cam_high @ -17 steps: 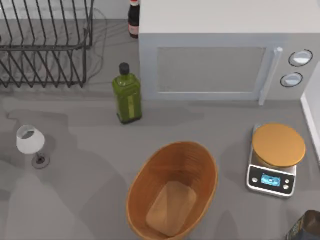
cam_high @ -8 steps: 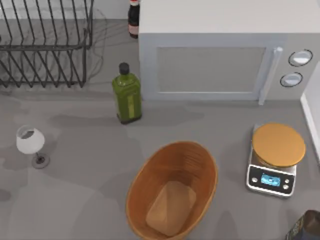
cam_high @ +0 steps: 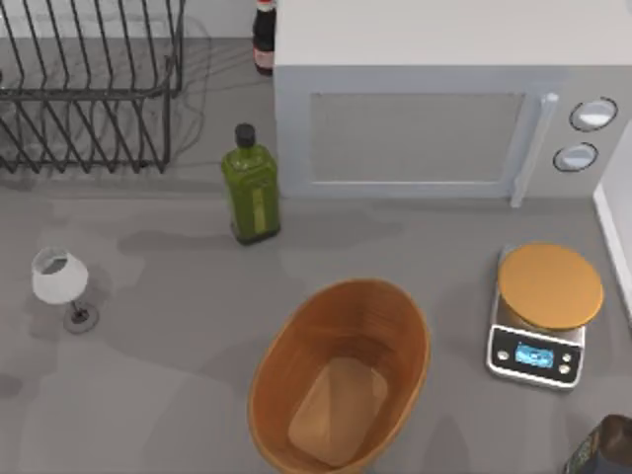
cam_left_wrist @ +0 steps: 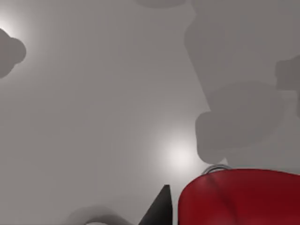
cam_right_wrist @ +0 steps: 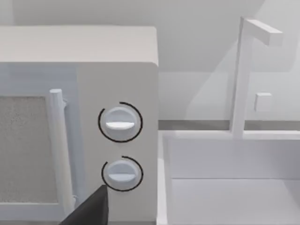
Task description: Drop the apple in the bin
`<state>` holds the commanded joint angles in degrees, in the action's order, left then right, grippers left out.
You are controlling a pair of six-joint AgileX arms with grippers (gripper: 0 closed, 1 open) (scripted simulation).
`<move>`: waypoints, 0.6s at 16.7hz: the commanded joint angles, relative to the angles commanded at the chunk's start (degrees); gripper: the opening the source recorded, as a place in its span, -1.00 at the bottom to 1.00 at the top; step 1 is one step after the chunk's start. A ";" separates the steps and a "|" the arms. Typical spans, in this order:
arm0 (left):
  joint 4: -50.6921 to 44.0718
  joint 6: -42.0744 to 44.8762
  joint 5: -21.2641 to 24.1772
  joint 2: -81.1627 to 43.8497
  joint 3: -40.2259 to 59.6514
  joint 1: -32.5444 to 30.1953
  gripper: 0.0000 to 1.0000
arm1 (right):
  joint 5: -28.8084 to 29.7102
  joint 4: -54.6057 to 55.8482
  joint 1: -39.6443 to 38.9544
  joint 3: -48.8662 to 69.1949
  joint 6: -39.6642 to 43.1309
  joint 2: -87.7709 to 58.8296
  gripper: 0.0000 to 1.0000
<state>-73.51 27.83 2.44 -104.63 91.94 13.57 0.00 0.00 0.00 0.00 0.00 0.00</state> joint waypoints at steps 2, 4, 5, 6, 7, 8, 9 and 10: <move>-0.29 0.36 -0.17 -0.29 0.54 -1.84 -1.00 | 0.00 0.00 0.00 0.00 0.00 0.00 1.00; -0.82 1.18 -0.65 -0.79 1.68 -6.12 -1.00 | 0.00 0.00 0.00 0.00 0.00 0.00 1.00; -1.13 1.68 -1.00 -1.03 2.33 -9.13 -1.00 | 0.00 0.00 0.00 0.00 0.00 0.00 1.00; -1.48 2.23 -1.40 -1.29 3.01 -12.75 -1.00 | 0.00 0.00 0.00 0.00 0.00 0.00 1.00; -1.87 2.82 -1.86 -1.55 3.69 -16.98 -1.00 | 0.00 0.00 0.00 0.00 0.00 0.00 1.00; -2.31 3.43 -2.36 -1.84 4.35 -21.77 -1.00 | 0.00 0.00 0.00 0.00 0.00 0.00 1.00; -2.80 4.05 -2.89 -2.16 4.99 -27.09 -1.00 | 0.00 0.00 0.00 0.00 0.00 0.00 1.00; -3.32 4.66 -3.43 -2.50 5.58 -32.73 -1.00 | 0.00 0.00 0.00 0.00 0.00 0.00 1.00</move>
<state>-76.83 32.50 -0.99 -107.13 97.52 -19.17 0.00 0.00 0.00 0.00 0.00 0.00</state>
